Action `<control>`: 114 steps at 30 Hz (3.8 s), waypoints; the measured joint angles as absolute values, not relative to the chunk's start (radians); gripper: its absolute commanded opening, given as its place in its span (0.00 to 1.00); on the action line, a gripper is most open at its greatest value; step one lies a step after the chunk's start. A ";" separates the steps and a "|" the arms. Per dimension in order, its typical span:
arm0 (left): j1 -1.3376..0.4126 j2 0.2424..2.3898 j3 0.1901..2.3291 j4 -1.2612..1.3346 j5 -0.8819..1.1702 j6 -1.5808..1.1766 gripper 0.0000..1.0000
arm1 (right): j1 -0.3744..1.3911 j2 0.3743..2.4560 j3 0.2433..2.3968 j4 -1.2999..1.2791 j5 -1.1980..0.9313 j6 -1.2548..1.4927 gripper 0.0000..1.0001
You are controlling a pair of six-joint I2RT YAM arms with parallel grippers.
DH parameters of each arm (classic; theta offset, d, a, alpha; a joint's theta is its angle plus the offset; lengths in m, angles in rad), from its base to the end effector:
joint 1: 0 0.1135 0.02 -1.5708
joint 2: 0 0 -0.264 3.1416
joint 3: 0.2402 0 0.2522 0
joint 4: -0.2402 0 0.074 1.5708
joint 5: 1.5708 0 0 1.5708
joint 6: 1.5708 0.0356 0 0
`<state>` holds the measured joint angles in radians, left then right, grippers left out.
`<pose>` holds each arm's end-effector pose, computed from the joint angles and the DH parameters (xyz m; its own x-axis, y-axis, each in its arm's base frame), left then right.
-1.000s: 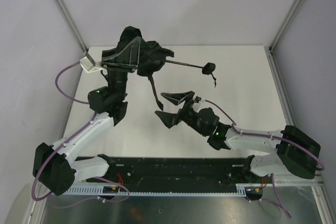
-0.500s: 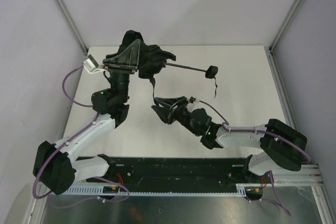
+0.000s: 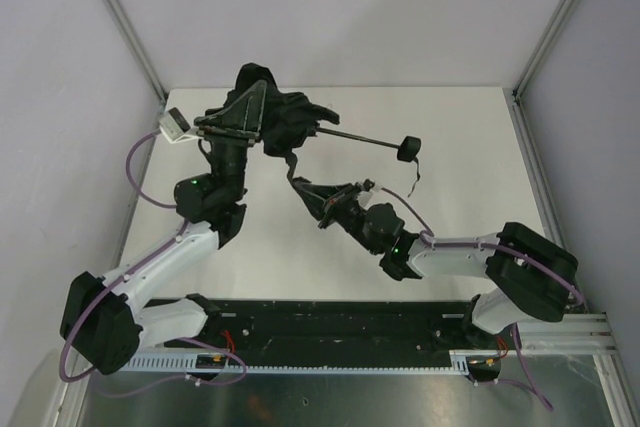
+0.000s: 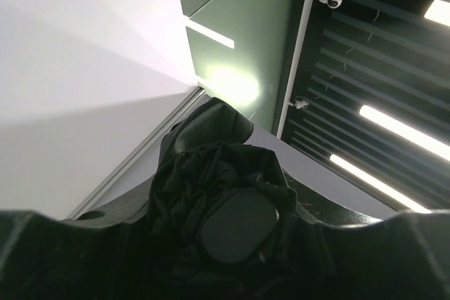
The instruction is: Put away the umbrella
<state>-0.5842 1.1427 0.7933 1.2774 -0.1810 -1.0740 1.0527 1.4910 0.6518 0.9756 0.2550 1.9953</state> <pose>0.1924 -0.1196 0.4135 -0.0796 -0.9841 -0.1590 0.8026 0.0313 -0.5956 0.1636 0.2689 0.2492 -0.6810 0.5859 0.4393 0.2339 -0.3944 0.8887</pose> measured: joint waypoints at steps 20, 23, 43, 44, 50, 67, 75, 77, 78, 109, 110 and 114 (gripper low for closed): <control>-0.587 1.022 0.581 1.261 0.060 -1.418 0.00 | 0.615 1.541 0.742 1.023 -0.360 1.867 0.00; -0.587 0.989 0.543 1.221 0.104 -1.431 0.00 | 0.572 1.533 0.800 0.933 -0.440 1.781 0.00; -0.487 0.881 0.607 0.094 0.124 -1.369 0.00 | 0.679 1.346 0.965 0.572 -0.623 0.918 0.00; -0.477 0.906 0.623 0.043 0.137 -1.359 0.00 | 0.698 1.346 0.965 0.545 -0.612 0.879 0.00; -0.448 1.044 0.722 -0.171 0.198 -1.288 0.00 | 0.809 1.345 0.945 0.424 -0.503 0.614 0.00; -0.460 1.542 0.926 -0.587 0.287 -0.986 0.00 | 1.085 1.495 0.896 0.296 -0.152 0.090 0.00; -0.482 1.659 0.965 -0.696 0.233 -0.845 0.00 | 1.255 1.624 0.910 0.320 0.089 -0.134 0.00; -0.482 1.676 0.974 -0.714 0.219 -0.818 0.00 | 1.287 1.651 0.928 0.318 0.143 -0.183 0.00; -0.482 1.682 0.979 -0.722 0.214 -0.805 0.00 | 1.299 1.659 0.935 0.317 0.164 -0.202 0.00; -0.474 1.728 1.027 -0.723 0.218 -0.540 0.00 | 1.197 1.857 1.108 0.245 -0.081 -0.207 0.00; -0.473 1.728 1.027 -0.721 0.221 -0.538 0.00 | 1.195 1.856 1.108 0.247 -0.081 -0.195 0.00; -0.464 1.716 1.026 -0.707 0.233 -0.533 0.00 | 1.188 1.847 1.106 0.255 -0.076 -0.130 0.00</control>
